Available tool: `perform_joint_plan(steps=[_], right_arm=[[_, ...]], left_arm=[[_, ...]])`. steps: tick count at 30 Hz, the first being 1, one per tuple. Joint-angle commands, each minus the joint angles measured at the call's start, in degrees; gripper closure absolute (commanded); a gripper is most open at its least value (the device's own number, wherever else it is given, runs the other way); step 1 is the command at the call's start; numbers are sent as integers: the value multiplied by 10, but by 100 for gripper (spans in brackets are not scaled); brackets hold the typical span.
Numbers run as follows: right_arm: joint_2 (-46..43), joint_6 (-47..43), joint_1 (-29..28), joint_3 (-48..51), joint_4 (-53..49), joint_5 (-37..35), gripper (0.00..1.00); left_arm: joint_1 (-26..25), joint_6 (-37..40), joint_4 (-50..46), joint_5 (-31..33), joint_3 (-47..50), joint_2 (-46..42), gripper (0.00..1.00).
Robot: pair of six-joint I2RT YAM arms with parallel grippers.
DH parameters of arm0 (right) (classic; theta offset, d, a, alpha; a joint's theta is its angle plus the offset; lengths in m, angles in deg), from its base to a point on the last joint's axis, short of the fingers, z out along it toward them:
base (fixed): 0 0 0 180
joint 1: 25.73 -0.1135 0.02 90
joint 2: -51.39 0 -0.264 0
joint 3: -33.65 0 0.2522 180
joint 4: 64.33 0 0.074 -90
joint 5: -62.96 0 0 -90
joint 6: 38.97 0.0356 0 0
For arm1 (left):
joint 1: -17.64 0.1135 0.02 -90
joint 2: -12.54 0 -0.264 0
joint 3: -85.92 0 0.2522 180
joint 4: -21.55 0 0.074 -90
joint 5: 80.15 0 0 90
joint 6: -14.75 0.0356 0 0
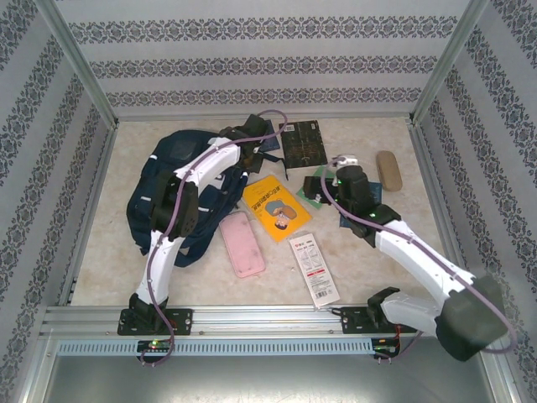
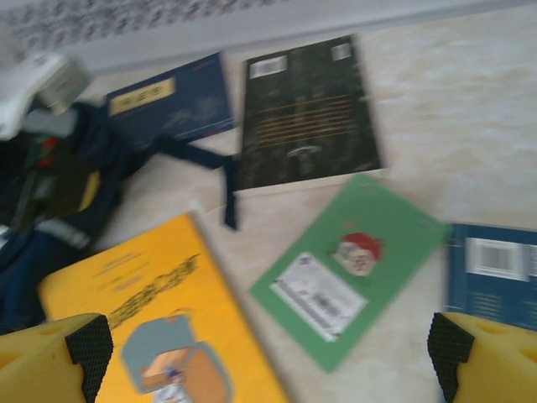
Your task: Pack the student bag
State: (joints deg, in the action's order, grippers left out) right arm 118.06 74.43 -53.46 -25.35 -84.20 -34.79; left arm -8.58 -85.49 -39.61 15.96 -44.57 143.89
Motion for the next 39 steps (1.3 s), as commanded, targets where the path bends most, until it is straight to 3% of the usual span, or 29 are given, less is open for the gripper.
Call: perform_joint_plan(steps=[1,3,6,11,18,19,25,31,35,39], right_arm=[[45,-17,-40,-34,-12,42,2],[77,-9,-52,-43,-3,58,2],[118,6,-61,-56,12,77,2],[177,39,-53,-94,-38,61,5],[181,85,-45,-42,-82,119,59],[172,93,-50,-26,-91,111,63],[136,148,-84,73,-87,100,72],[155,175,-86,102,-91,60,73],[180,170,-49,88,-116,14,83],[211,141,17,62,-107,19,84]], left_arm=[[12,16,-10,4,6,-22,100],[11,15,-2,2,30,-41,99],[13,18,4,-5,64,-65,89],[19,16,18,6,101,-92,90],[29,6,18,3,109,-96,90],[30,5,19,2,110,-96,90],[39,-6,26,-11,114,-96,92],[38,-2,28,-28,116,-99,95],[39,0,32,-37,128,-114,95],[39,3,39,-46,147,-133,95]])
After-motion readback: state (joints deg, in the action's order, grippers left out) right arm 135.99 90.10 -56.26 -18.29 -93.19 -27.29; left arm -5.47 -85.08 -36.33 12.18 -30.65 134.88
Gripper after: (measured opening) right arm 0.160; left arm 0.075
